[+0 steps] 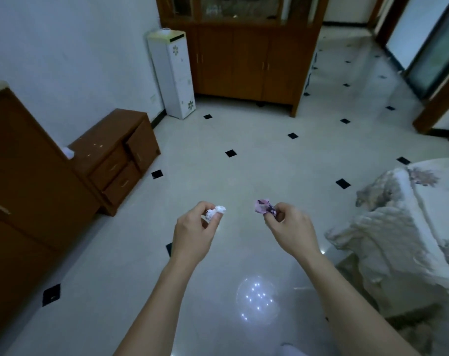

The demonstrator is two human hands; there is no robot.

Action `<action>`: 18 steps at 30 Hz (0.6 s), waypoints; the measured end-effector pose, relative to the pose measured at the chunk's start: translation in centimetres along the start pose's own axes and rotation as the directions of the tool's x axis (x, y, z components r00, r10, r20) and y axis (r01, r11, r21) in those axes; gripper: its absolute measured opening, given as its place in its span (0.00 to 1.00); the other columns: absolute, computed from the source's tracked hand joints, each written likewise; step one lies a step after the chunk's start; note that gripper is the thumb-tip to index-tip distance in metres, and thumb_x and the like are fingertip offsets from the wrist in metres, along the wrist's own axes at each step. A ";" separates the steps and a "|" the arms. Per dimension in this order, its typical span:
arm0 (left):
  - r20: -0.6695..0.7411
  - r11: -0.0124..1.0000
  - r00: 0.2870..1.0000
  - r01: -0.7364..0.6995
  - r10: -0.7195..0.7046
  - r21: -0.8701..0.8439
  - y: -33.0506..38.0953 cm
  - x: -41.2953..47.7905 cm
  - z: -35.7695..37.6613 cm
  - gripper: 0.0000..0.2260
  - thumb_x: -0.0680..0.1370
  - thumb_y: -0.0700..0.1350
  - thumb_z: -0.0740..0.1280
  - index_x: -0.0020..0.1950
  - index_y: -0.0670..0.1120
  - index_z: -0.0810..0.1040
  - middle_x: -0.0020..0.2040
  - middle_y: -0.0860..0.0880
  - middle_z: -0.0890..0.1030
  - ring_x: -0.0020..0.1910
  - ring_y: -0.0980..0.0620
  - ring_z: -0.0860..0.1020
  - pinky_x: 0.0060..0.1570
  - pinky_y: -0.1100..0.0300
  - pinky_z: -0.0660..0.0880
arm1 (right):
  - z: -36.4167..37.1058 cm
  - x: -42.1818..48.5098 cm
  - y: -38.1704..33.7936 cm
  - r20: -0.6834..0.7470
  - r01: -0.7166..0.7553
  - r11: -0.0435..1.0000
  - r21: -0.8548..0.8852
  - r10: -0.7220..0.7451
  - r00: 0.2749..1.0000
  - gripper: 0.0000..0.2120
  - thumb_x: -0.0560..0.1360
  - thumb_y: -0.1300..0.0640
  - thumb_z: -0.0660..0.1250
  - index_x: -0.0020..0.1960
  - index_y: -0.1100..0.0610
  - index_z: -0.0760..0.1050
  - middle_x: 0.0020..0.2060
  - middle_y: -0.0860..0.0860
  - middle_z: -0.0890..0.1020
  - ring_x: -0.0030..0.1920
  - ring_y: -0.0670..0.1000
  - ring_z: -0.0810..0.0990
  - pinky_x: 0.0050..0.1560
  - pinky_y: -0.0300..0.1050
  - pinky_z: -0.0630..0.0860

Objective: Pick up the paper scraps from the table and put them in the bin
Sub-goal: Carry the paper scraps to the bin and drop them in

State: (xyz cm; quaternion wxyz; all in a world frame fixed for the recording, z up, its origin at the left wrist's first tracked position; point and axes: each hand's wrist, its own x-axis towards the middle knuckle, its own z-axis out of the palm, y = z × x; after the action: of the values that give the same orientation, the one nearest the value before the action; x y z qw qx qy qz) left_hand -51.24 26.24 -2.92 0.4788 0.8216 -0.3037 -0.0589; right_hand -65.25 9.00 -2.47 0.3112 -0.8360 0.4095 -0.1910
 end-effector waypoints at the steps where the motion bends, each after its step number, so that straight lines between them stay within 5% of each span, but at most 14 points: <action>1: 0.028 1.000 1.000 -0.014 0.013 0.001 0.2 1.1 0.7 0.13 0.77 0.61 0.66 0.42 0.53 0.75 0.35 0.53 0.78 0.31 0.53 0.75 0.34 0.54 0.74 | -0.2 0.7 0.4 -0.012 -0.026 1.000 -0.010 0.026 1.000 0.16 0.73 0.48 0.65 0.32 0.55 0.67 0.24 0.51 0.71 0.29 0.53 0.71 0.28 0.46 0.67; 18: 0.220 0.990 0.965 -0.140 0.144 -0.033 7.0 24.5 18.2 0.12 0.76 0.63 0.65 0.41 0.56 0.75 0.37 0.57 0.78 0.29 0.55 0.74 0.32 0.62 0.71 | -4.9 22.8 9.4 -0.170 -0.193 0.979 0.068 0.202 0.964 0.17 0.73 0.46 0.65 0.32 0.56 0.69 0.24 0.52 0.73 0.30 0.54 0.73 0.29 0.47 0.67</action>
State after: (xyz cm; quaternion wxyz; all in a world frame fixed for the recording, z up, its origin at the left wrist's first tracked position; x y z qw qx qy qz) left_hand -41.59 -3.53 -2.12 0.4520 0.7818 -0.4128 -0.1184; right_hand -59.90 -15.53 -3.76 0.3124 -0.7627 0.5117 -0.2428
